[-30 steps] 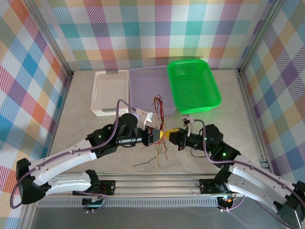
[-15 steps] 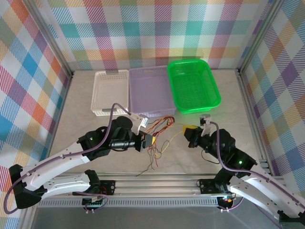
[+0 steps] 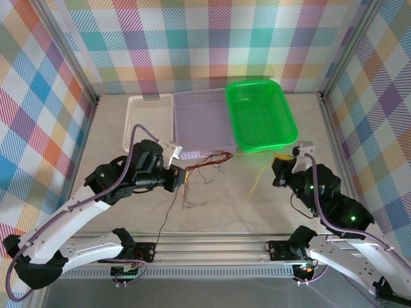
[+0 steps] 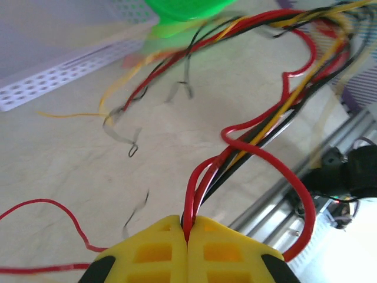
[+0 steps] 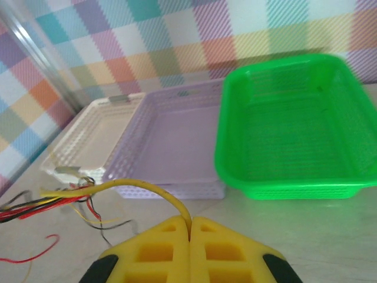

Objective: Untangle the cables

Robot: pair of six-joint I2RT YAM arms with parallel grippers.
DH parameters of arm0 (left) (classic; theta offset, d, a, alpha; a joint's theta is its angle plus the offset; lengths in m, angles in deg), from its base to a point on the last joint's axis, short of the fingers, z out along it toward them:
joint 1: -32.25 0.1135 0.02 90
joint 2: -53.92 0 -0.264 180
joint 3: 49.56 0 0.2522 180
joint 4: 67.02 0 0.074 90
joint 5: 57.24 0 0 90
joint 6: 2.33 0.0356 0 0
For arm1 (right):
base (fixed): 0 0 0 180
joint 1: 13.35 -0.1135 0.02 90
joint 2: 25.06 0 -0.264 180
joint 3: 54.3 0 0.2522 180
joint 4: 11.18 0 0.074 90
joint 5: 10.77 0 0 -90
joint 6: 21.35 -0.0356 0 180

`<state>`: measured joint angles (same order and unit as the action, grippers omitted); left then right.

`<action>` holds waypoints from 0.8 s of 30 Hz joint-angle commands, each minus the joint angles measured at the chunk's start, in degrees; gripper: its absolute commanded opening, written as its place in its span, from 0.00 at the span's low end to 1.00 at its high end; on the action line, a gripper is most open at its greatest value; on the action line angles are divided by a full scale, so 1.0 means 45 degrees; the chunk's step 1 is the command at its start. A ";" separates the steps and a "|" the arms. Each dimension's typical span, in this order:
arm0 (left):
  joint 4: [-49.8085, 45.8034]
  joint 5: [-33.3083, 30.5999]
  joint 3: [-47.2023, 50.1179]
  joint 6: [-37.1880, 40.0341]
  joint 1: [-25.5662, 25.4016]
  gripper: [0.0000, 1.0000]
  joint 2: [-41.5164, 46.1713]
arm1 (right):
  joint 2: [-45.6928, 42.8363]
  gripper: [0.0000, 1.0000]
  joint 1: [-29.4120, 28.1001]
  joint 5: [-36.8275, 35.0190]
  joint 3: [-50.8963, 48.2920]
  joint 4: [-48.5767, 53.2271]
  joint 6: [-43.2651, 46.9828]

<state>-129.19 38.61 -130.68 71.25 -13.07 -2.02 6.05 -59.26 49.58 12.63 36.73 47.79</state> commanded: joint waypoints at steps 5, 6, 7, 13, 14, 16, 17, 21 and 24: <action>-0.1958 -0.2161 -0.0283 0.0468 0.0751 0.00 0.1087 | 0.0375 0.00 0.0222 -0.2796 0.2344 0.2387 0.0835; -0.2006 -0.2471 -0.0227 0.0439 0.0809 0.00 0.1272 | 0.0460 0.00 0.0222 -0.3025 0.2651 0.2659 0.0857; -0.2069 -0.2816 -0.0187 0.0343 0.0853 0.00 0.1468 | 0.0540 0.00 0.0222 -0.3271 0.3022 0.2972 0.0857; -0.2272 -0.4350 0.0101 0.0261 0.1050 0.00 0.2622 | 0.0962 0.00 0.0222 -0.3797 0.4767 0.4266 0.0962; -0.2254 -0.4468 0.0160 0.0283 0.1058 0.00 0.2731 | 0.1094 0.00 0.0222 -0.3798 0.5060 0.4456 0.0988; -0.2262 -0.4823 0.0201 0.0215 0.1062 0.00 0.2831 | 0.1329 0.00 0.0222 -0.3950 0.5515 0.4732 0.1012; -0.2271 -0.5065 0.0202 0.0196 0.1049 0.00 0.2837 | 0.1400 0.00 0.0222 -0.3991 0.5731 0.4791 0.1099; -0.2301 -0.5870 0.0089 0.0142 0.1071 0.00 0.2936 | 0.1738 0.00 0.0222 -0.4123 0.6544 0.5068 0.1194; -0.2329 -0.6202 0.0067 0.0185 0.1072 0.00 0.2880 | 0.1994 0.00 0.0222 -0.4117 0.7121 0.5070 0.1430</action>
<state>-137.80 16.29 -130.59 72.32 -9.21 10.61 14.53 -58.69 34.70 41.70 58.77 52.58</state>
